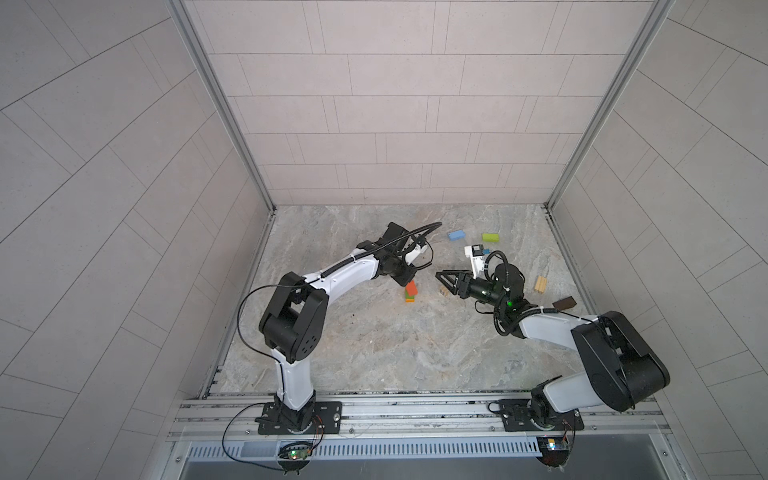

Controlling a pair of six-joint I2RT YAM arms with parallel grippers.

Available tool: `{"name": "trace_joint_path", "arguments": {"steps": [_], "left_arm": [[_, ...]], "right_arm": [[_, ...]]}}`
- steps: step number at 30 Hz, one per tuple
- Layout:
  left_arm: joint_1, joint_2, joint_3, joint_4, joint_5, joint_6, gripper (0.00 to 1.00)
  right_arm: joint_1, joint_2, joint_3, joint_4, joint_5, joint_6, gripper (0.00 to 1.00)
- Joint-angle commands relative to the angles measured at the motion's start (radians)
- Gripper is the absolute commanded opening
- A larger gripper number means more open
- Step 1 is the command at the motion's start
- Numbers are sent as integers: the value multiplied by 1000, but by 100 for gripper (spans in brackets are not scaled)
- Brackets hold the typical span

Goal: Build the wood block tower
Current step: 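Lower the T cube onto the top of the red-orange block with the left gripper, then open the left gripper on the T cube while the right moves to a wooden block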

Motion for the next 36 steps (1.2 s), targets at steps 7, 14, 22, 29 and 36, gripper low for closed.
{"name": "trace_joint_path", "arguments": {"steps": [7, 14, 22, 29, 36], "left_arm": [[-3, 13, -17, -11, -17, 16, 11], [-7, 12, -20, -17, -21, 22, 19], [-12, 12, -15, -20, -26, 24, 25], [-13, 7, -14, -25, -34, 24, 28], [-16, -28, -12, -28, -44, 21, 34]], "right_arm": [[-2, 4, -6, 34, -9, 15, 48], [-2, 5, -6, 36, -9, 15, 49], [-2, -4, -8, 29, -8, 12, 49], [-2, -4, -7, 30, -9, 12, 49], [-2, -11, -4, 8, -2, 10, 49]]}}
